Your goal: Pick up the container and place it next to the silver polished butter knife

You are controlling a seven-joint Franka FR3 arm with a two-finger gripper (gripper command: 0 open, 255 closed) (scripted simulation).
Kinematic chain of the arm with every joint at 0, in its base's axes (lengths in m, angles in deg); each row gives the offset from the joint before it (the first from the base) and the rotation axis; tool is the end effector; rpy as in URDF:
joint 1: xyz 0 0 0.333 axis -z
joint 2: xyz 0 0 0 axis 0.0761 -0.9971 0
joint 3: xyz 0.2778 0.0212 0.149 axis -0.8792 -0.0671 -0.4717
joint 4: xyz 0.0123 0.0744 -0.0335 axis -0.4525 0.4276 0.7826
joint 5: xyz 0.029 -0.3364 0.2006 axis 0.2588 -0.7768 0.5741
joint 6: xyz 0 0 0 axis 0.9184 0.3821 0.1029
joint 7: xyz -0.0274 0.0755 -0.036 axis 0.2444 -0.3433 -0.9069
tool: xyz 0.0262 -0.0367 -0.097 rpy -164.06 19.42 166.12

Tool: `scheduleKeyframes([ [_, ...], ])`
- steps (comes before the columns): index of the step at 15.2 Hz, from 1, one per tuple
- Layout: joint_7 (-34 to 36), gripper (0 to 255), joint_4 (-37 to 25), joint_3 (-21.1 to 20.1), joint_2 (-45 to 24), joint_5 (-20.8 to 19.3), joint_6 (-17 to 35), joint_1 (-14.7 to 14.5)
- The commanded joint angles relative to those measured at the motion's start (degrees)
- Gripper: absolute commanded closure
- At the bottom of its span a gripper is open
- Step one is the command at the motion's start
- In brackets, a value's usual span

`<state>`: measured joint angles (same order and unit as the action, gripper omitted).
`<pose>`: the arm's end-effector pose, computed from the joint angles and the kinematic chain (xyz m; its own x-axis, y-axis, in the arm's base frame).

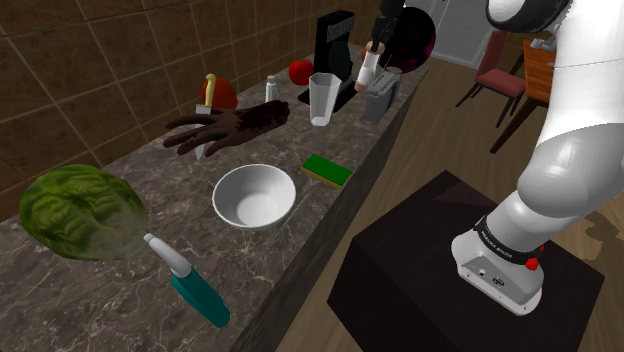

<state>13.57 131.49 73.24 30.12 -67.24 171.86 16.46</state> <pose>0.6681 -0.2209 0.4631 0.9629 0.2698 -0.0103 0.2644 -0.9499 -0.1664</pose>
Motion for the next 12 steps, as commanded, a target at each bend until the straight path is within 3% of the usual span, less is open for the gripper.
scheduleKeyframes([
  [1,0.3,255,-2.0,0.0,-0.3,0.0,-1.7,0.2],
  [4,0.5,255,-4.0,0.0,-0.6,0.0,-3.4,0.3],
  [12,8.2,255,9.8,-1.6,11.7,-1.7,-0.6,-7.0],
])
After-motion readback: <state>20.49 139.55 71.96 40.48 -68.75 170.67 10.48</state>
